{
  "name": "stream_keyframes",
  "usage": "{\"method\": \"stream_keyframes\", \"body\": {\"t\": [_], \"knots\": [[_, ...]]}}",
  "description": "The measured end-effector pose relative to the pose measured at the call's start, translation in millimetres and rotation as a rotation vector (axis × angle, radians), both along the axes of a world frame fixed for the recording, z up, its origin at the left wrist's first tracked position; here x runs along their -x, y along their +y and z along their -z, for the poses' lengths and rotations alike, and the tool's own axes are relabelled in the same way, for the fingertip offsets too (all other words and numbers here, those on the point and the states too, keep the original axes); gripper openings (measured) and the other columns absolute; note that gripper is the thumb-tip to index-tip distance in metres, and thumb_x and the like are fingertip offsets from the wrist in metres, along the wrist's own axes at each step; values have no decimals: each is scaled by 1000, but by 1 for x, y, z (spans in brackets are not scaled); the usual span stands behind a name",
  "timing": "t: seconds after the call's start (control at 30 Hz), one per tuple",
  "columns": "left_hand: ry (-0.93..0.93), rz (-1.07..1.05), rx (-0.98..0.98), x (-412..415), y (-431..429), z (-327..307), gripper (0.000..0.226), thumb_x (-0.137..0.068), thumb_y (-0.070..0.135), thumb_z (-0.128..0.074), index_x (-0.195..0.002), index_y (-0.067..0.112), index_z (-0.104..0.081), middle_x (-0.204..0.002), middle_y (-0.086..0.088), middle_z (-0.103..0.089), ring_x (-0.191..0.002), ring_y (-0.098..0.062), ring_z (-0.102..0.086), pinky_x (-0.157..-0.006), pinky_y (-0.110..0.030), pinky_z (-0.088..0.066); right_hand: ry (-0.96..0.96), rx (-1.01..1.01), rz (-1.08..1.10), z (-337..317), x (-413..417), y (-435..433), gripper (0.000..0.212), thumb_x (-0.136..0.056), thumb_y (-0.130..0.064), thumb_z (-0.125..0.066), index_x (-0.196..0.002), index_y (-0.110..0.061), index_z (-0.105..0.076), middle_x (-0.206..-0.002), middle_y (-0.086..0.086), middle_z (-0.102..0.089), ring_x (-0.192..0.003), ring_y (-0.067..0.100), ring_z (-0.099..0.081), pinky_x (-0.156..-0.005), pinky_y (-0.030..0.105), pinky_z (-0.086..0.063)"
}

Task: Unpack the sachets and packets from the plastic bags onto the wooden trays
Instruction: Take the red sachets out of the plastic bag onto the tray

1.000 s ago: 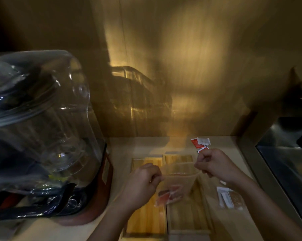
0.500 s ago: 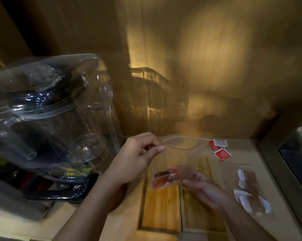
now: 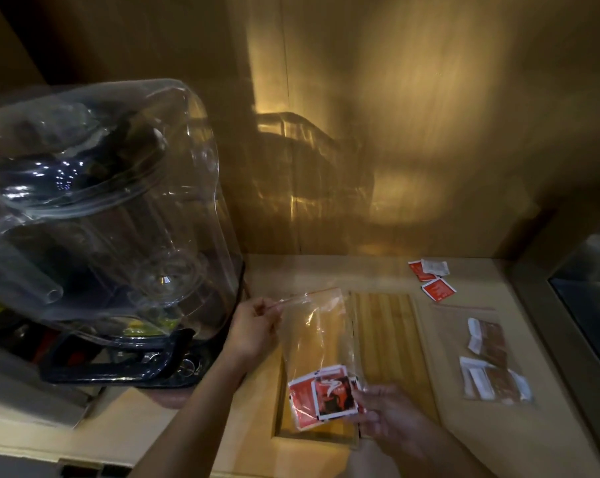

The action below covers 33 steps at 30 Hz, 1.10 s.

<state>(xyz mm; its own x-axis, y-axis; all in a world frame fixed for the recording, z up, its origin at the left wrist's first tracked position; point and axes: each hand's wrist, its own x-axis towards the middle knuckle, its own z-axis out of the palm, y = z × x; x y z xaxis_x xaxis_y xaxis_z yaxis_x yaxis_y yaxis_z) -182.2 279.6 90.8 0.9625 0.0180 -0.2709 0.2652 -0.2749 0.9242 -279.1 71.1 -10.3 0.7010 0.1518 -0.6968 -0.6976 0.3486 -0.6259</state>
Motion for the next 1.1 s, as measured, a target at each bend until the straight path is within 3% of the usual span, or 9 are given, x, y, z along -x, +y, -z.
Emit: {"method": "stream_keyframes", "body": {"t": [0.1, 0.17, 0.33, 0.47, 0.53, 0.63, 0.8, 0.9, 1.1], "knots": [[132, -152, 104, -3, -1, 35, 15, -90, 5, -55, -75, 6, -59, -62, -8, -57, -54, -16, -52, -50, -23, -43, 121, 65, 58, 14, 4, 4, 57, -75, 1, -69, -123, 15, -41, -108, 34, -62, -56, 35, -70, -38, 29, -53], [207, -225, 92, -2, -1, 53, 6, -87, 4, -58, -89, 0, -61, -64, -8, -58, -53, -16, -52, -46, -21, -43, 165, 88, 86, 16, 6, 7, 54, -74, 2, -71, -119, 10, -42, -115, 35, -58, -60, 37, -71, -38, 30, -54], [452, -233, 200, 7, -3, 80, 10, -89, 5, -52, -88, 6, -63, -75, -7, -62, -64, -15, -57, -55, -25, -44, 193, 108, 134, 10, 11, 12, 15, -81, 4, -63, -88, 3, -50, -87, 22, -57, -50, 29, -69, -36, 27, -53], [484, -22, 31, 21, -2, 86, 29, -89, 6, -50, -59, 9, -50, -56, -9, -48, -42, -12, -47, -40, -18, -33, 192, 106, 99, 1, 11, 15, 15, -81, 1, -63, -92, 8, -56, -80, 24, -67, -55, 30, -70, -46, 31, -54], [515, 56, -98, 31, -1, 89, 29, -87, 14, -55, -58, 7, -53, -53, -9, -54, -40, -15, -51, -43, -18, -38, 201, 105, 91, -4, 10, 15, 16, -82, 0, -63, -95, 8, -58, -85, 23, -68, -59, 29, -70, -53, 33, -56], [638, 219, -180, 49, 2, 92, 35, -87, 33, -59, -71, 2, -64, -60, -13, -65, -47, -20, -62, -48, -24, -51, 212, 71, 109, -10, 6, 17, 14, -83, 3, -60, -96, 9, -57, -89, 23, -64, -64, 29, -68, -44, 30, -56], [737, 143, 78, 58, 6, 102, 26, -86, 15, -63, -89, -11, -64, -64, -19, -64, -39, -19, -61, -42, -23, -47, 231, 30, 142, -15, -1, 21, 8, -88, 12, -45, -88, 11, -53, -41, 15, -61, -40, 24, -64, -60, 34, -61], [747, 11, 220, 56, 6, 102, 11, -82, -12, -54, -72, -12, -59, -54, -18, -54, -34, -19, -52, -34, -21, -41, 197, 117, 102, -23, -6, 22, 8, -88, 9, -48, -88, 8, -56, -56, 18, -62, -40, 23, -58, -37, 24, -52], [652, -26, 331, 44, 8, 66, 16, -87, -7, -53, -73, -4, -60, -56, -11, -48, -39, -13, -46, -29, -16, -37, 54, 295, -25, -41, -24, 19, 15, -87, -8, -58, -78, 2, -65, -51, 10, -65, -39, 14, -61, -37, 19, -46]]}}
